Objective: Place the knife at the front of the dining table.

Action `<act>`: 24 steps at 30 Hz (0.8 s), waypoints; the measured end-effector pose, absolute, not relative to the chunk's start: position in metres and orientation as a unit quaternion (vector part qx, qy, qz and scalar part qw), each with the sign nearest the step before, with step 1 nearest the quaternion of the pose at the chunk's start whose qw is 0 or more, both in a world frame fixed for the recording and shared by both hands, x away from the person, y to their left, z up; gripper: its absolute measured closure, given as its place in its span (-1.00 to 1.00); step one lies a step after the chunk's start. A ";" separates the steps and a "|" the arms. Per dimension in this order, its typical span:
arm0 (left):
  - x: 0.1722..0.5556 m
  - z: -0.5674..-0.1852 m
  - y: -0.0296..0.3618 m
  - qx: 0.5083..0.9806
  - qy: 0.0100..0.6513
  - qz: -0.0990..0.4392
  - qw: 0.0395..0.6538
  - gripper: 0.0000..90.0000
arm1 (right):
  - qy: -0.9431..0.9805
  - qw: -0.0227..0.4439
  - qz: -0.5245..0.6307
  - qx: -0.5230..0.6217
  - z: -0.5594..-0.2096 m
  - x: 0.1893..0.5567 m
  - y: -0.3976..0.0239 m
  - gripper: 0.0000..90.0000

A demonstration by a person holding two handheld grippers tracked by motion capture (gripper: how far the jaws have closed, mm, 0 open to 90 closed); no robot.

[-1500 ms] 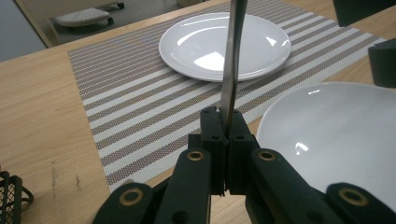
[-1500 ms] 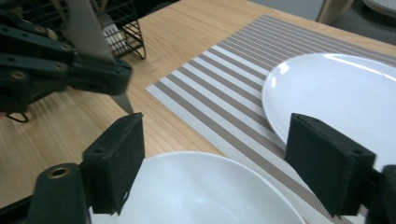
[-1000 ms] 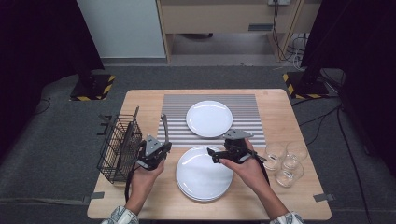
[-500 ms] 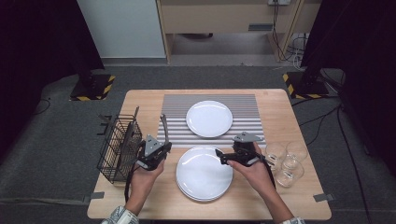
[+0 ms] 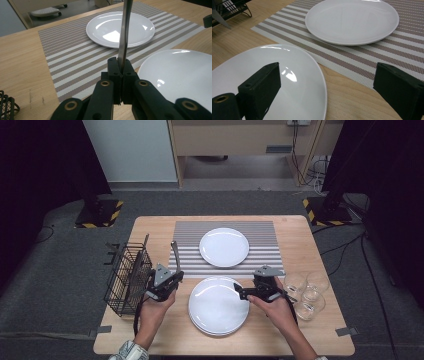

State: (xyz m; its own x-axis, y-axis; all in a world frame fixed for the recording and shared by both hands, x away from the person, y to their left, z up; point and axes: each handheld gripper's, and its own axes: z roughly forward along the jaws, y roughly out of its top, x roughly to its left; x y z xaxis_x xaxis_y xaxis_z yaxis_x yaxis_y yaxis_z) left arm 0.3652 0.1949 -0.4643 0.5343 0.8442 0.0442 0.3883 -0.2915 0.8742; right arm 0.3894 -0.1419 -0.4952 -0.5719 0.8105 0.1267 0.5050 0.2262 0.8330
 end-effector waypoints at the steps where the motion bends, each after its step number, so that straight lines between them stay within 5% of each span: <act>1: 0.365 -0.464 0.195 0.760 0.406 0.261 0.436 0.97 | 0.764 0.170 0.449 0.431 -0.495 0.389 -0.142 -0.83; 24: 0.381 -0.454 0.185 0.753 0.412 0.265 0.440 0.97 | 0.759 0.164 0.452 0.439 -0.495 0.388 -0.147 -0.82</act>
State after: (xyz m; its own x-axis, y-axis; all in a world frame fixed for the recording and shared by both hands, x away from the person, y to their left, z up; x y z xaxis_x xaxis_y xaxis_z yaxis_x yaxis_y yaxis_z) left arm 0.3813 0.1854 -0.4541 0.5206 0.8530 0.0369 0.3868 -0.2742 0.8804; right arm 0.3883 -0.1468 -0.4953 -0.5609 0.8147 0.1473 0.5183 0.2067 0.8298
